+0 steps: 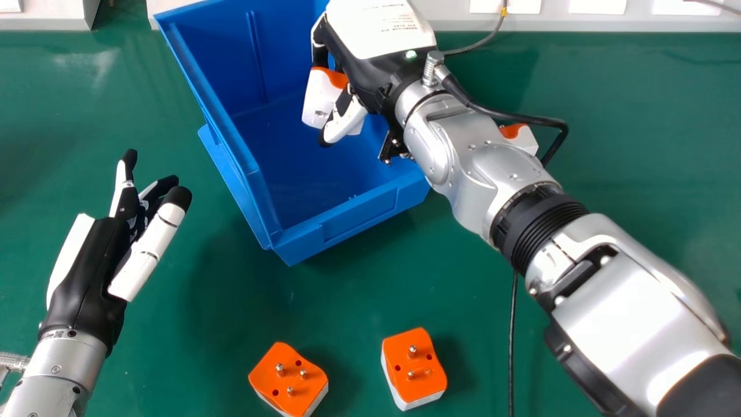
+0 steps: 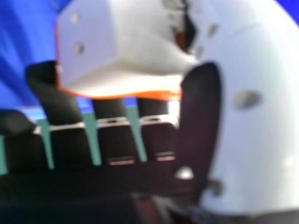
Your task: Pick all objects and put in blue box
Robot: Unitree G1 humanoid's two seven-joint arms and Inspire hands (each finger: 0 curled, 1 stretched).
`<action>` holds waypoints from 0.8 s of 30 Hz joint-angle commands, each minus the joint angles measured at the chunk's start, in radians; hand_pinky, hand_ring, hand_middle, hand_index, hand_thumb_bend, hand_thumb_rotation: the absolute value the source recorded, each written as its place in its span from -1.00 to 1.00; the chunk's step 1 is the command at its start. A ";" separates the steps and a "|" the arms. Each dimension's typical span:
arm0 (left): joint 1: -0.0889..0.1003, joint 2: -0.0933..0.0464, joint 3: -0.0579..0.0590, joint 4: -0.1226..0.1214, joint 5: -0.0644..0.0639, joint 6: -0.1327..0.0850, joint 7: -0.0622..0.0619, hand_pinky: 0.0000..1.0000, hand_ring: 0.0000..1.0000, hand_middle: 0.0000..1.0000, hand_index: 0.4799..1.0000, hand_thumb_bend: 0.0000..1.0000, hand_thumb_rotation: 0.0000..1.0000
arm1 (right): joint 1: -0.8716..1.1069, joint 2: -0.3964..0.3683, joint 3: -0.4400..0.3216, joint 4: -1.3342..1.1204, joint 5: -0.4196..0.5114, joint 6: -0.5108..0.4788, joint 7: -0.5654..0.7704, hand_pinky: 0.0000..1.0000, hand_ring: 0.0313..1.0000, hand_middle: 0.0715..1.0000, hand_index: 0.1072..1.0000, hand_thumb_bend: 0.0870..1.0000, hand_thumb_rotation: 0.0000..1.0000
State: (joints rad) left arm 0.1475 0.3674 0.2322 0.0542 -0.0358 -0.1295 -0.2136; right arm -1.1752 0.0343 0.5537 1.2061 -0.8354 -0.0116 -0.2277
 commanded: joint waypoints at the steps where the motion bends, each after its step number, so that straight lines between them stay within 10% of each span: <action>1: 0.004 -0.004 -0.002 -0.035 0.001 0.004 0.005 0.71 0.81 0.83 0.80 0.22 0.70 | -0.036 0.014 0.016 0.008 0.002 -0.002 -0.012 -0.86 -0.82 -0.73 -0.18 -0.12 -0.69; 24: 0.026 -0.039 -0.017 -0.096 0.030 0.029 0.037 0.70 0.80 0.83 0.79 0.17 0.69 | -0.033 0.052 0.050 0.047 0.035 -0.040 -0.008 -0.59 -0.55 -0.22 -0.09 -0.06 -0.96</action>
State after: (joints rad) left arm 0.1710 0.3293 0.2155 -0.0117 -0.0073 -0.0961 -0.1861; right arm -1.1756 0.0788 0.6209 1.2610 -0.8248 -0.0524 -0.2181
